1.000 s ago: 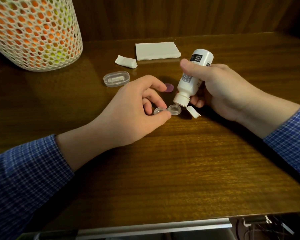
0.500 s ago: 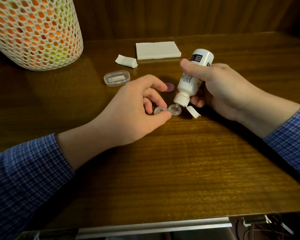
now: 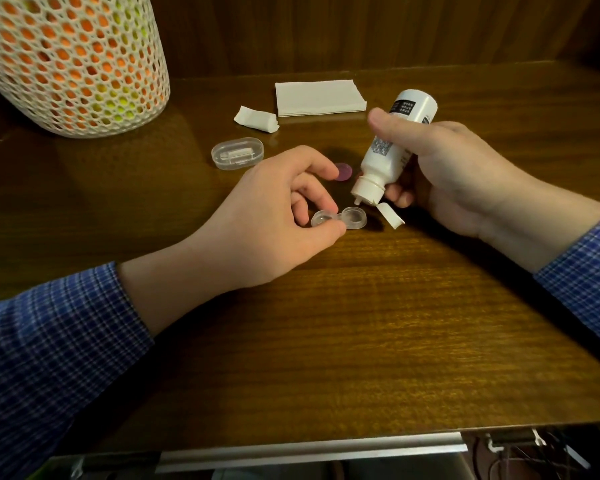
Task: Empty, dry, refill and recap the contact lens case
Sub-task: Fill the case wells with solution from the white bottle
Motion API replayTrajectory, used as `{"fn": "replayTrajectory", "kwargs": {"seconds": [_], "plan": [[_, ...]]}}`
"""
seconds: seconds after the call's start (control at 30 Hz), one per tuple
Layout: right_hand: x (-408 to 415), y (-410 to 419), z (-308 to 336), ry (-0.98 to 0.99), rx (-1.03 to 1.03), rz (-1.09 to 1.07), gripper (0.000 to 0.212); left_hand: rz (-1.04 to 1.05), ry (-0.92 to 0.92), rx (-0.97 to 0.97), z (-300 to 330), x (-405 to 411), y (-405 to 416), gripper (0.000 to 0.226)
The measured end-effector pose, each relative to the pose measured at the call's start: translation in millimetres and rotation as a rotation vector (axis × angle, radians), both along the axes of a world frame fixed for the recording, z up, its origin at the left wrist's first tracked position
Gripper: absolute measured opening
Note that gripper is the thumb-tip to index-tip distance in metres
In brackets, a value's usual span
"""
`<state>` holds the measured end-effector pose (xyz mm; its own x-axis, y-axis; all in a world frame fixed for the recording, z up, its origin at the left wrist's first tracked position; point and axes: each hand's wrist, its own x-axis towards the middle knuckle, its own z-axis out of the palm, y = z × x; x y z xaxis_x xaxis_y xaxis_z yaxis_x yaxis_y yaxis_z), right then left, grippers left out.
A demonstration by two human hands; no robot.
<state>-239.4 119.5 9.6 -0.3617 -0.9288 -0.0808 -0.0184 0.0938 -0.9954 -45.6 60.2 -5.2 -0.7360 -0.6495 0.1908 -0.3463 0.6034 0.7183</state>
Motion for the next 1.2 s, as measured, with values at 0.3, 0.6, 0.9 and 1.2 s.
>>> {"fn": "replayTrajectory", "kwargs": {"seconds": [0.3,0.6,0.9,1.2], "plan": [[-0.5,-0.5,-1.4,0.033,0.007,0.009,0.033,-0.006,-0.003,-0.003,-0.5,0.9,-0.7,0.054],[1.6,1.8,0.2,0.039,0.012,0.025,0.03,-0.003,0.002,-0.005,-1.8,0.6,-1.2,0.053],[3.6,3.4,2.3,0.042,0.019,0.043,0.029,-0.007,0.009,-0.01,-2.6,0.4,-1.5,0.053],[1.2,0.9,0.5,0.037,0.019,0.008,0.033,-0.014,0.003,-0.012,-2.1,1.1,-1.8,0.053]]}}
